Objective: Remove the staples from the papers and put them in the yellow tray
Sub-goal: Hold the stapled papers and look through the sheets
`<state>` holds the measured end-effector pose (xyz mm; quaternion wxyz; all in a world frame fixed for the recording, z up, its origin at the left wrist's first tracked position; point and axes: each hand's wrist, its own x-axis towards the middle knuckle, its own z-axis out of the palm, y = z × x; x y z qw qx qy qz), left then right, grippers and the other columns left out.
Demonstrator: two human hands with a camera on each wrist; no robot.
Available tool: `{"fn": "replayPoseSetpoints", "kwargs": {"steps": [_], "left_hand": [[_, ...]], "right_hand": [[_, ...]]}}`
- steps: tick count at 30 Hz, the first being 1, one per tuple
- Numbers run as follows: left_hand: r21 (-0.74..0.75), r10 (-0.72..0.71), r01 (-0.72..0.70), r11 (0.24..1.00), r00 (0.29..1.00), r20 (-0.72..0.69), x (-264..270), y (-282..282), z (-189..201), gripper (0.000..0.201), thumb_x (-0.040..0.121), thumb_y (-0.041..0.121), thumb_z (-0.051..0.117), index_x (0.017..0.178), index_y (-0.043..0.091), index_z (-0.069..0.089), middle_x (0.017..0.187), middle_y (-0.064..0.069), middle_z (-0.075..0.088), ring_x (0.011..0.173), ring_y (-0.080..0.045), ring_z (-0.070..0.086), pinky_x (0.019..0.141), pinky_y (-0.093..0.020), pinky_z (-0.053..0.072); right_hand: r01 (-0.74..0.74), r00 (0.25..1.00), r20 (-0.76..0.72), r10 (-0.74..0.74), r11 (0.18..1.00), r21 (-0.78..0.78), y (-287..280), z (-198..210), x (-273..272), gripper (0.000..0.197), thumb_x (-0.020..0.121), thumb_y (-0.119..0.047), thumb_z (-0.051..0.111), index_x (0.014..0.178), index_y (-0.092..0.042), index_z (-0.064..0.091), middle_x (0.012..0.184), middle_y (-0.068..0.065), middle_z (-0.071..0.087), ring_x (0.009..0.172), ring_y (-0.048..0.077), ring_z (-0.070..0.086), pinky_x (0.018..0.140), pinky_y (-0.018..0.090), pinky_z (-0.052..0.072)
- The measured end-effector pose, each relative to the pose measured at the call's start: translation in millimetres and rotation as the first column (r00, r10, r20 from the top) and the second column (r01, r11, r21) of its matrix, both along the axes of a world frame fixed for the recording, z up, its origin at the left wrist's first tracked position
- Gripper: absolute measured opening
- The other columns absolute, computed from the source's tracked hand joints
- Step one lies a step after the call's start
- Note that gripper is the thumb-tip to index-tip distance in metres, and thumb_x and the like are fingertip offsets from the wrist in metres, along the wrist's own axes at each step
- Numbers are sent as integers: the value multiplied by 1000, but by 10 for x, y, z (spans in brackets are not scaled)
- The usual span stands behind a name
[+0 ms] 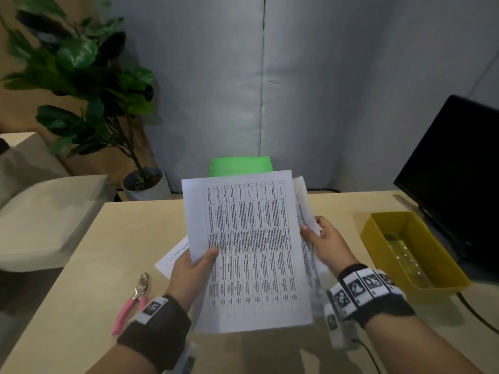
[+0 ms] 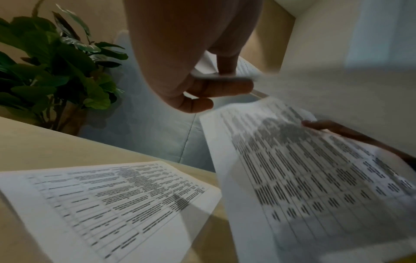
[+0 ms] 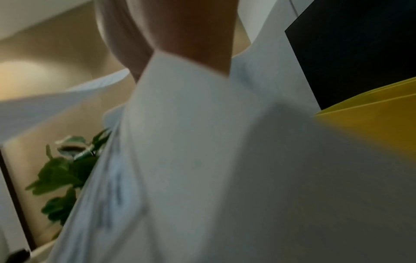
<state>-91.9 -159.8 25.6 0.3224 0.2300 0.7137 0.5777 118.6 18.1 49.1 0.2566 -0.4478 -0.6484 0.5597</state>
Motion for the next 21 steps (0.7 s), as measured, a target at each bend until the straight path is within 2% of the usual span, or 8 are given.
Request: {"fn": "replayPoseSetpoints", "kwargs": {"steps": [5,8,10,11,13,15,17,21], "left_hand": [[59,-15,11,998,998,63,78,71,128,22,86,34,64,103,20,66,92,-3,76,88,-24,72,86,-51,54],[102,-22,15,995,997,69,123,95,182,41,77,45,68,109,20,65,100,-5,74,94,-25,70,88,-52,53],[119,-21,13,993,997,71,153,109,193,45,76,47,67,111,20,64,103,-4,73,96,-26,69,88,-54,53],[124,-15,6,992,998,68,170,116,193,47,75,48,69,111,20,65,103,-4,73,96,-26,69,88,-54,53],[118,6,-14,993,998,67,199,130,164,51,71,53,73,110,21,66,103,-3,74,97,-25,69,89,-52,53],[120,19,-28,992,997,79,237,140,138,48,70,49,73,107,21,67,103,-4,74,97,-25,69,91,-52,52],[120,24,-33,992,997,76,275,144,129,44,71,47,73,105,20,67,102,-4,74,96,-24,70,91,-52,52],[163,40,-54,985,995,90,328,162,144,58,72,41,74,120,16,54,117,-4,66,104,-19,64,95,-45,49]], "right_hand": [[-56,975,-219,25,989,-137,-79,331,-8,27,98,-24,44,124,-20,53,111,0,70,95,10,68,71,21,52],[-75,966,-259,24,979,-189,-130,414,26,32,99,-33,39,125,-18,51,114,-6,66,97,5,63,93,25,46],[-96,971,-234,54,981,-170,-136,402,69,49,94,-50,39,133,-22,46,130,-11,55,118,7,51,109,31,29],[-123,968,-234,88,983,-139,-146,402,88,58,89,-58,39,136,-25,44,135,-13,51,123,7,47,110,31,27],[-185,953,-263,152,977,-103,-176,422,110,63,77,-63,52,129,-28,47,127,-12,57,115,6,54,103,33,37],[-207,942,-295,160,969,-132,-169,425,108,67,67,-43,74,126,-21,49,116,1,67,102,20,67,88,40,54],[-225,931,-319,178,967,-118,-157,427,100,57,72,-16,74,124,-17,51,110,8,69,95,26,70,74,37,59],[-289,907,-348,238,952,-104,-114,455,136,46,75,-9,69,118,-17,56,109,9,71,94,23,70,74,31,59]]}}
